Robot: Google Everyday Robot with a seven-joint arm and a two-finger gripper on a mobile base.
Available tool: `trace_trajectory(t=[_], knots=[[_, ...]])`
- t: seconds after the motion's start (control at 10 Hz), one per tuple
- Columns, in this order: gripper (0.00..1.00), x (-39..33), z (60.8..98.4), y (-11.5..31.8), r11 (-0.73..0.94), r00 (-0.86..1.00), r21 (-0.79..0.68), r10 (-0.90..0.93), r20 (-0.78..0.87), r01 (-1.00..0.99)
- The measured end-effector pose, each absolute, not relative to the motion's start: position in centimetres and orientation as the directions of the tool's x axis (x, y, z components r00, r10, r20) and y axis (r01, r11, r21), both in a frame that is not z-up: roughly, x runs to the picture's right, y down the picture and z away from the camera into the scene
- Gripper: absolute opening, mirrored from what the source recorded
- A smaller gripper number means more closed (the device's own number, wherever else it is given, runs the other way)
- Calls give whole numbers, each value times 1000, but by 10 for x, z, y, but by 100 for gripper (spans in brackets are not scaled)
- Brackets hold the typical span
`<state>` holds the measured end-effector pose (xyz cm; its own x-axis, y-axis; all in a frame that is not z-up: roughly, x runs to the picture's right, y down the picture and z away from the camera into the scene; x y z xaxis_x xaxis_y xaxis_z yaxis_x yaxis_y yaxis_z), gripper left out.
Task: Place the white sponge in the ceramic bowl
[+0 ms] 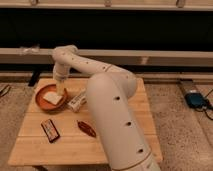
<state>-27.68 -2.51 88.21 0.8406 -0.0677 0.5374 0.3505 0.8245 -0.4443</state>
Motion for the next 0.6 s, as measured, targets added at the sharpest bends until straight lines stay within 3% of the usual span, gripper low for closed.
trace_trajectory(t=[0.3, 0.6], knots=[[77, -225, 875, -30, 827, 866, -465, -53, 496, 317], [77, -229, 873, -29, 825, 863, -465, -55, 502, 323]])
